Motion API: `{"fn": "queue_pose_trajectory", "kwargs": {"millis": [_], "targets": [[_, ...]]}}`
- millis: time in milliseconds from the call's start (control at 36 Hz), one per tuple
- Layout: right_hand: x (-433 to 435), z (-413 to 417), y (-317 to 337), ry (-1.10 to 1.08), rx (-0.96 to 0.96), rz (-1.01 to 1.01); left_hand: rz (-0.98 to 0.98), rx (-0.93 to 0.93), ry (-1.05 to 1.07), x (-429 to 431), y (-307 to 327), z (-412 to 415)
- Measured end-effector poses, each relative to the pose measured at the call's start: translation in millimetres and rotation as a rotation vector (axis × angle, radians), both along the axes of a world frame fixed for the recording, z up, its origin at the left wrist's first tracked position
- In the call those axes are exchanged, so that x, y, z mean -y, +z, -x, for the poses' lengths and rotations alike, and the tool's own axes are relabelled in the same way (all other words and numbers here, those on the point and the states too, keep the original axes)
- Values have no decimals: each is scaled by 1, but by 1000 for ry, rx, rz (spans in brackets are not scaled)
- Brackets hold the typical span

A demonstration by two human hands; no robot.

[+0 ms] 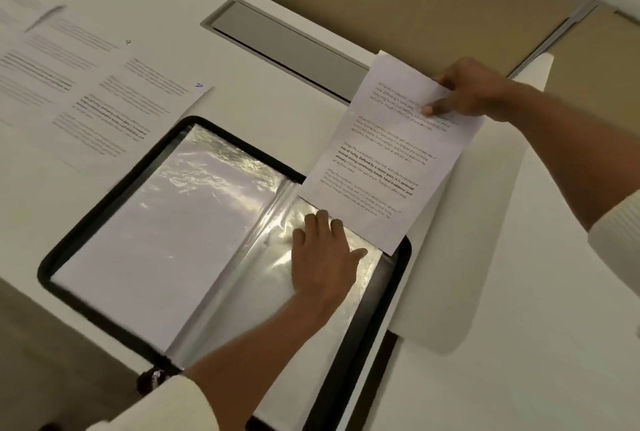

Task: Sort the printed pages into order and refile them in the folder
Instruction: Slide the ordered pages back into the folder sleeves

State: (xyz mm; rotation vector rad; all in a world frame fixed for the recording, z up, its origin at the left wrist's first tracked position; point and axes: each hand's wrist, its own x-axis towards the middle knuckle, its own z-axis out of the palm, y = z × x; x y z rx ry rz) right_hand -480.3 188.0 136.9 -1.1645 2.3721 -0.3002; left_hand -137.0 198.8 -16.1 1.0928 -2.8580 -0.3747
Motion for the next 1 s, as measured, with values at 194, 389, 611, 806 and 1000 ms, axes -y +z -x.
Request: {"fn": "queue_pose_trajectory", "kwargs": {"millis": [194,389,611,806,1000], "targets": [[-3,31,5,-55,91,78,-10,141,41,-20,3,17],[-3,48,16,-81,143,66,-87,72,64,-28,7,22],[1,45,35,-182,266,26,-202,-250,283,-35,11,9],[10,41,42,-198,306,-38,-400,-369,466,-30,25,-1],[25,39,45,-160,300,-80,-325,-375,425,-35,32,-10]]}}
